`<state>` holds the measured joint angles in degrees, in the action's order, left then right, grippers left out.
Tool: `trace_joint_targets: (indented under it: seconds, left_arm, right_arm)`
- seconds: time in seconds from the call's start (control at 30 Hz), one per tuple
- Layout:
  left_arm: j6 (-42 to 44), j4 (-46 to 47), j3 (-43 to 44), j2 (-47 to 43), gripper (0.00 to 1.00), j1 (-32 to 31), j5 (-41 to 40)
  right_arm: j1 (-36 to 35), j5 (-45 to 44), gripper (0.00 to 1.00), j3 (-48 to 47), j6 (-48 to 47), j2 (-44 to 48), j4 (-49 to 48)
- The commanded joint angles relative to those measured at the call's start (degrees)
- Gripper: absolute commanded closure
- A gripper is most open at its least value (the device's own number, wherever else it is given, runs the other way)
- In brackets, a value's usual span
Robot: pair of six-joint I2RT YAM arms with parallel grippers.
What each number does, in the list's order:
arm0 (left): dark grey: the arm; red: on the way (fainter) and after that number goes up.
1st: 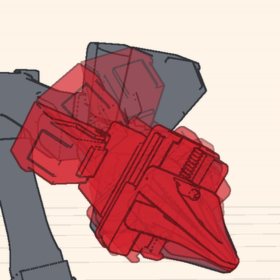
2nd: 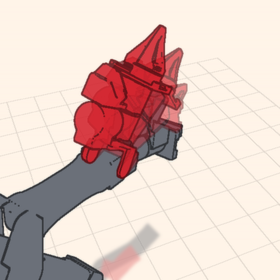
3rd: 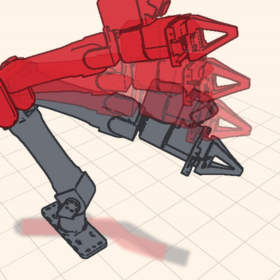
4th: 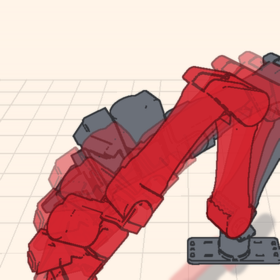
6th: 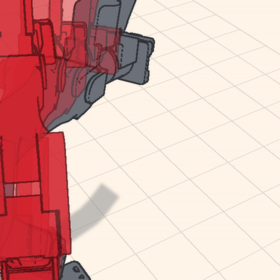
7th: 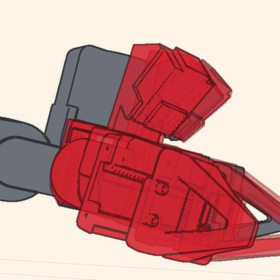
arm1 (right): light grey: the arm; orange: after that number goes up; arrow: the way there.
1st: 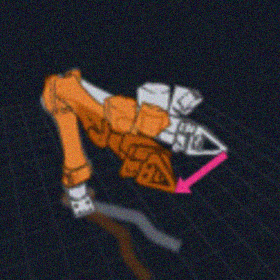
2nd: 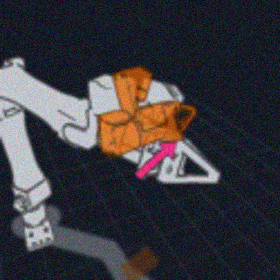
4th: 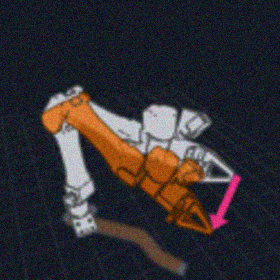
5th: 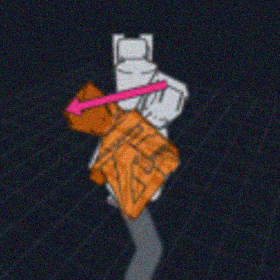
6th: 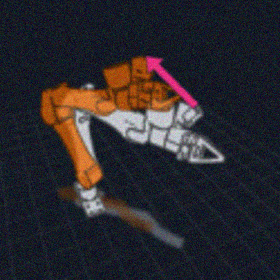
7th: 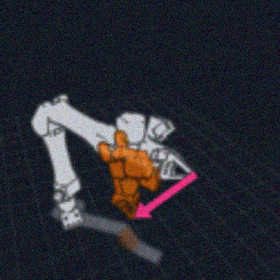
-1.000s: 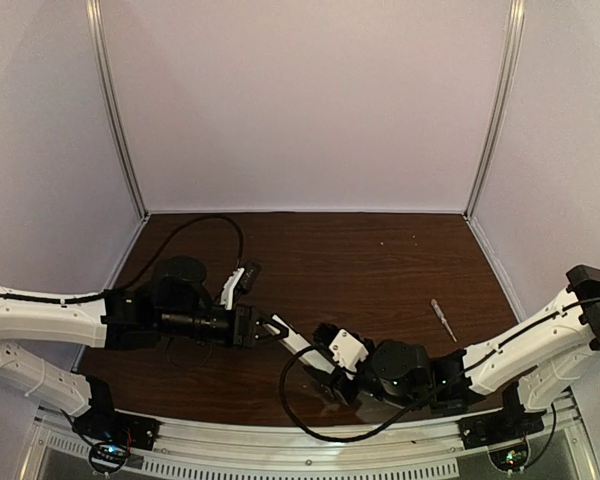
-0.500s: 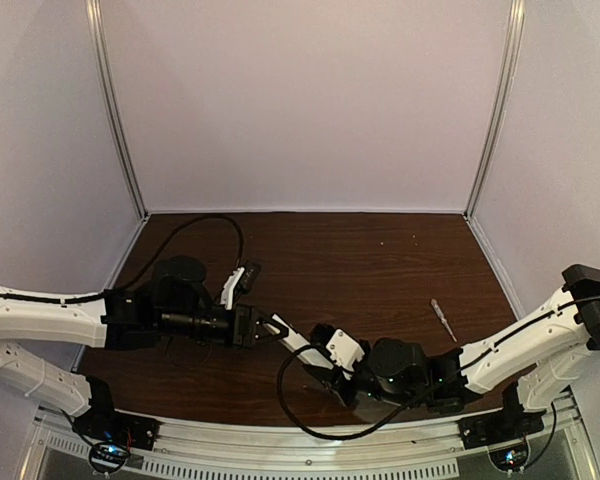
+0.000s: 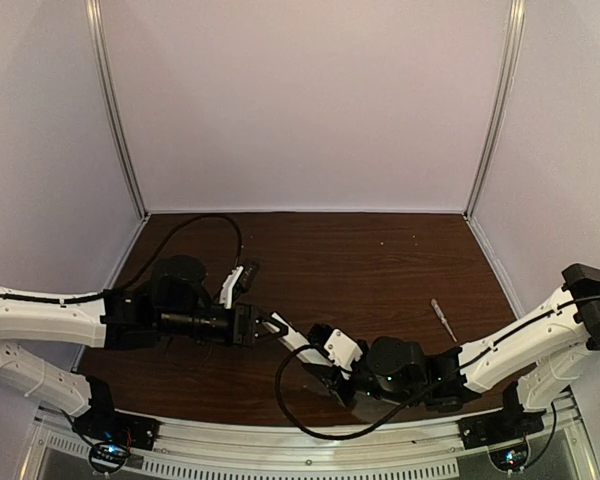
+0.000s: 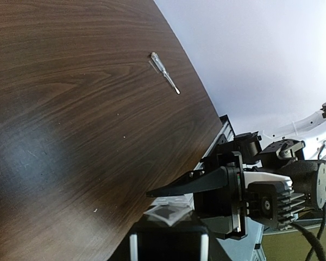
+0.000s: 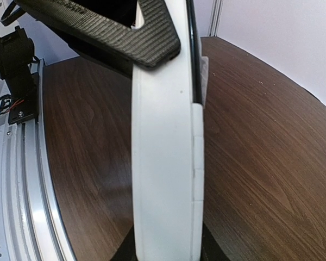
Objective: Unload the batteries from the remote control
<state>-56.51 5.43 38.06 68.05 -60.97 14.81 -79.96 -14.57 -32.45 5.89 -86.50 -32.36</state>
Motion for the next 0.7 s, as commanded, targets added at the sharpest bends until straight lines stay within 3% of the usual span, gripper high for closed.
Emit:
trace_joint_targets:
  seconds: [0.0,0.13,0.27,0.43,0.67]
  left_arm:
    - [2.4,1.6,1.2,-1.4,0.91,-0.3,-0.3]
    - [3.5,1.1,1.4,-2.0,0.51,-0.3,-0.6]
    - [5.4,-0.2,1.7,-3.2,0.27,-0.4,-1.9]
    - [11.7,-2.9,3.3,-4.9,0.10,-0.3,-3.0]
    - [21.9,-5.0,4.1,-9.0,0.07,-0.4,-3.7]
  right_arm:
    - [0.3,2.4,1.00,-1.4,1.9,0.2,1.2]
    - [0.3,3.6,1.00,-1.4,2.6,1.1,1.7]
    - [0.3,4.6,1.00,-1.5,3.8,2.7,2.8]
    - [0.4,6.7,1.00,-1.7,5.3,4.5,4.4]
    - [1.4,14.2,1.00,-2.0,8.4,7.4,6.2]
